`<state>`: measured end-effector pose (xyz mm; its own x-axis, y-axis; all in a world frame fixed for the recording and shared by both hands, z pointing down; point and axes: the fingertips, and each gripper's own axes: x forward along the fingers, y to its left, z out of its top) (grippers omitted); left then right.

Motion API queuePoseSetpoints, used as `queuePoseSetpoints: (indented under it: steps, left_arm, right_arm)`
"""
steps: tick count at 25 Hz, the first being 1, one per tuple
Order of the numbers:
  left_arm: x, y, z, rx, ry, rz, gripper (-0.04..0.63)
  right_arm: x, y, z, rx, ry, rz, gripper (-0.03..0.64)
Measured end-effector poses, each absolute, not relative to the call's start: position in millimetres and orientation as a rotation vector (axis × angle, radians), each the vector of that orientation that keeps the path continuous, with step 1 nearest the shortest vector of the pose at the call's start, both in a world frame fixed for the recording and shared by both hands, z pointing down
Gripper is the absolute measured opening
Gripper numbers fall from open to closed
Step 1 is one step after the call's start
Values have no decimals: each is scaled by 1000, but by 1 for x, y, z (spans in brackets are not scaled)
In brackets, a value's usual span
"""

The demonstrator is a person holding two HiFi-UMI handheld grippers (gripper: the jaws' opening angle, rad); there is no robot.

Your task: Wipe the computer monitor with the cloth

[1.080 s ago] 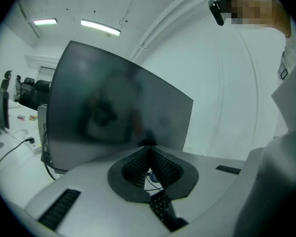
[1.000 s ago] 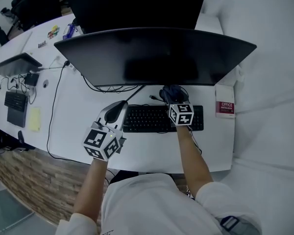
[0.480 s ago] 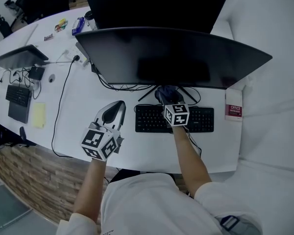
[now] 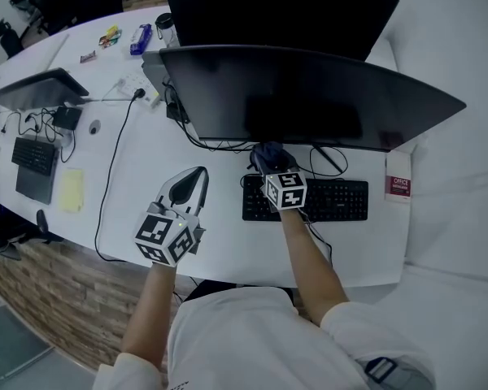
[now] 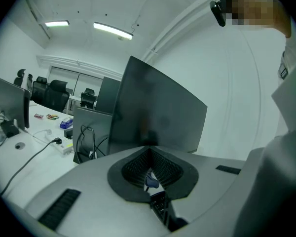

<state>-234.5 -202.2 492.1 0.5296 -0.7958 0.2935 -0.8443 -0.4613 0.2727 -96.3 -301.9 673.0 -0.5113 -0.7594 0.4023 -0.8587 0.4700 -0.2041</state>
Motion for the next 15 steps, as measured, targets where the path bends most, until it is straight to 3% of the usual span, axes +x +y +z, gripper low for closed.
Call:
queuePoseSetpoints:
  steps: [15]
  left_arm:
    - [-287,-201,503,2346,-1365,121,11]
  right_arm:
    - [-211,-301,671,1270,-2545,674,175]
